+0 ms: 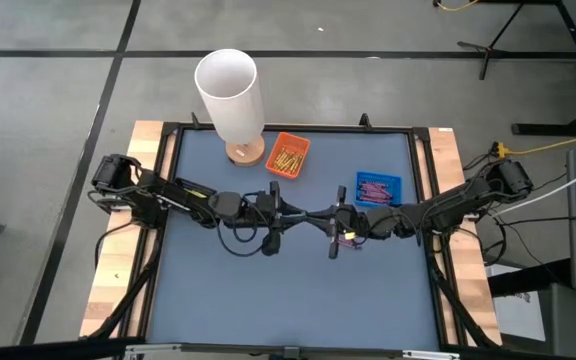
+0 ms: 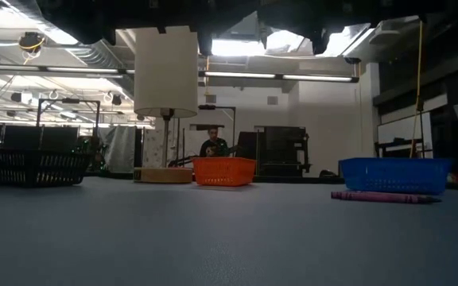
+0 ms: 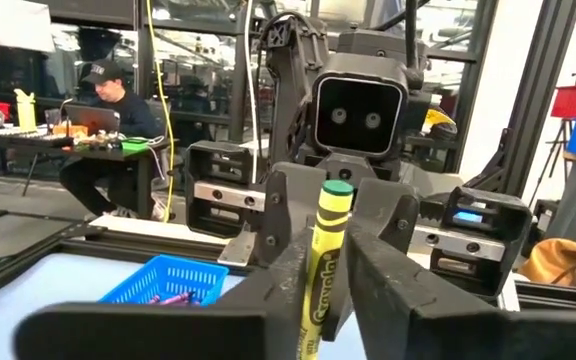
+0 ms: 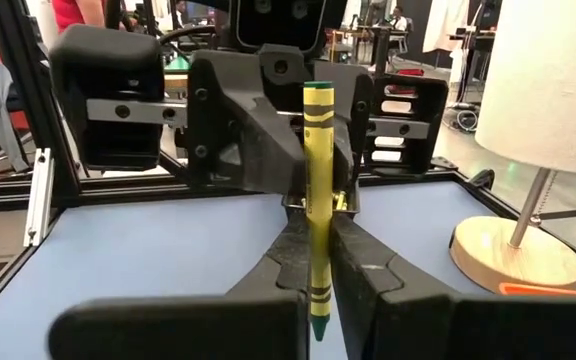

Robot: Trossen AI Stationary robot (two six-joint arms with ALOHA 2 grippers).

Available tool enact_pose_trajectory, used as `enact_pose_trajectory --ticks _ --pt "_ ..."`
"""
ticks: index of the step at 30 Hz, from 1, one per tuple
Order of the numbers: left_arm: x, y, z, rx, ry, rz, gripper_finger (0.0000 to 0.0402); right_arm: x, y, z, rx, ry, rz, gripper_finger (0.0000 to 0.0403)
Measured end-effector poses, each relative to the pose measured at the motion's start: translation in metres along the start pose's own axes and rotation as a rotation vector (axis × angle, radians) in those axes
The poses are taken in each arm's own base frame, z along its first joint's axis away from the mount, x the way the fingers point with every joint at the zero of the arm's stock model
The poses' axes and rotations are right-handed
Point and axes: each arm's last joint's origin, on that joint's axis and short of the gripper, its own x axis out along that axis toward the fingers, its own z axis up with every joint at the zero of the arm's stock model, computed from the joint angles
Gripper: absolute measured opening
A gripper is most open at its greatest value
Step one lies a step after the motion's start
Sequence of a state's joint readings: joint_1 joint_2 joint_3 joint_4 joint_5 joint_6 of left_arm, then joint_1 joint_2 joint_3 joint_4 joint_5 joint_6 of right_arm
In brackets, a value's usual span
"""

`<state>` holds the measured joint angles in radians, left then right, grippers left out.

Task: Sort crayons
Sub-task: Put the green crayon into the black basket

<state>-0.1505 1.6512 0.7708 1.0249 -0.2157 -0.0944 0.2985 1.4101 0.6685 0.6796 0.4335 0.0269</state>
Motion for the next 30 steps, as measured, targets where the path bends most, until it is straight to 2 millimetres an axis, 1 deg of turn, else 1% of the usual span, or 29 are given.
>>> enact_pose_trajectory --ticks 5,9,18,20,24,27,30 --pt "0.0 0.0 0.0 0.001 0.0 0.0 0.0033 0.0 0.0 0.0 0.002 0.0 0.001 0.0021" --pt "0.0 0.0 0.0 0.004 0.0 0.002 0.0018 0.0 0.0 0.0 0.005 0.0 0.003 0.0021" --pt "0.0 0.0 -0.001 0.004 0.005 0.0 0.0013 0.0 0.001 -0.001 0.028 0.009 0.022 0.0026" --pt "0.0 0.0 -0.002 0.004 0.018 0.0 0.0012 0.0 0.001 -0.002 0.023 0.021 0.033 0.0039" --pt "-0.001 0.001 -0.003 0.012 0.071 0.004 0.0012 -0.001 0.001 -0.008 0.016 0.082 0.031 0.0083" --pt "-0.007 0.001 0.002 0.03 0.152 0.014 0.0012 -0.002 0.0 -0.018 0.023 0.173 0.022 0.0113" --pt "-0.019 0.004 0.012 0.054 0.263 0.027 0.0012 -0.005 -0.001 -0.03 0.03 0.306 0.035 0.013"
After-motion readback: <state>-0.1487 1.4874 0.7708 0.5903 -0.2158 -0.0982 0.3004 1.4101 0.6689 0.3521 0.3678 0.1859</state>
